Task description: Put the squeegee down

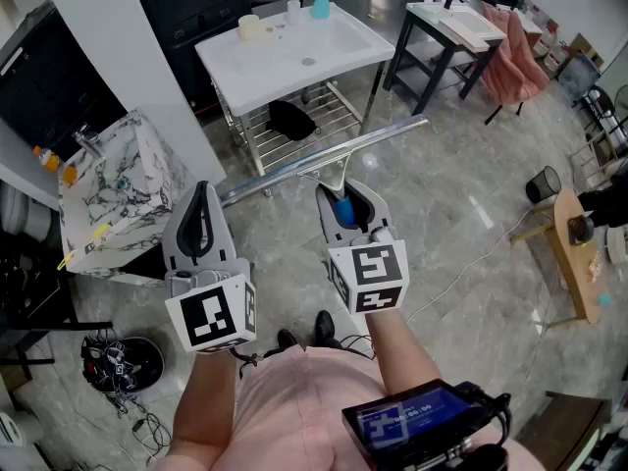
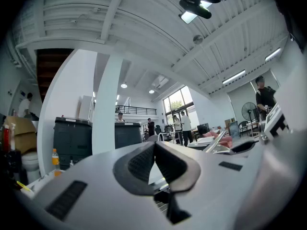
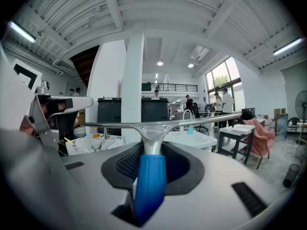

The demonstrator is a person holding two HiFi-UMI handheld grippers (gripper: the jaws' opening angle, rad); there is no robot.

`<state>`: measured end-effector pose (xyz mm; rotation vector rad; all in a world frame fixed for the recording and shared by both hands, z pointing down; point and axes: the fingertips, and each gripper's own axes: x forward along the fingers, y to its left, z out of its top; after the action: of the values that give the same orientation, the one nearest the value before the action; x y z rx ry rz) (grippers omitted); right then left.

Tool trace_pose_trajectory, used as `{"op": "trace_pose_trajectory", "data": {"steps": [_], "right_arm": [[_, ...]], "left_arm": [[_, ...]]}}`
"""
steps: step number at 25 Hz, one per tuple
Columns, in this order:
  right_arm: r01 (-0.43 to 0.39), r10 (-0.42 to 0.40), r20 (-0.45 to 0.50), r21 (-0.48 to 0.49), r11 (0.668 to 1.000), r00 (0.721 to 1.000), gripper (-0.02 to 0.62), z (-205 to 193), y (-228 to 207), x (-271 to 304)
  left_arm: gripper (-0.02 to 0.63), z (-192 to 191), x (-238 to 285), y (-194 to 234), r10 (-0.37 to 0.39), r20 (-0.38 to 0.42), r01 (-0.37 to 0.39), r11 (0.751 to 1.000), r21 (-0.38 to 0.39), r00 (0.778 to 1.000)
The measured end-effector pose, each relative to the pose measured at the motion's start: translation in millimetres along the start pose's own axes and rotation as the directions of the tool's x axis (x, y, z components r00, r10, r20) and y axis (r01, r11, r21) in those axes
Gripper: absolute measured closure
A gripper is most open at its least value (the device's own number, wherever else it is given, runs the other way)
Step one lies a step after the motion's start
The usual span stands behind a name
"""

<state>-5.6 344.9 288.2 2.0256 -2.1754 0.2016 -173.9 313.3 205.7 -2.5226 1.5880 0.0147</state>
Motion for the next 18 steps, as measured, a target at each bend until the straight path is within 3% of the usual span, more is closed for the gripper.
{"op": "trace_pose_trajectory", "data": {"steps": [9,18], "right_arm": [[-0.006,0.006,0.016,0.022,1.000,1.000,0.485,0,-26,2],[-0.006,0.005,0.023,0.060,0.998,1.000,0.485,-1,-79,11]], "left_arm": [[0.597,0,14,-22,0.003,-0.008,-0.003,1.000,0.014,1.000],[0.597,1,39,-58,0.015,-0.014,-0.015,0.999,0.043,1.000]]}}
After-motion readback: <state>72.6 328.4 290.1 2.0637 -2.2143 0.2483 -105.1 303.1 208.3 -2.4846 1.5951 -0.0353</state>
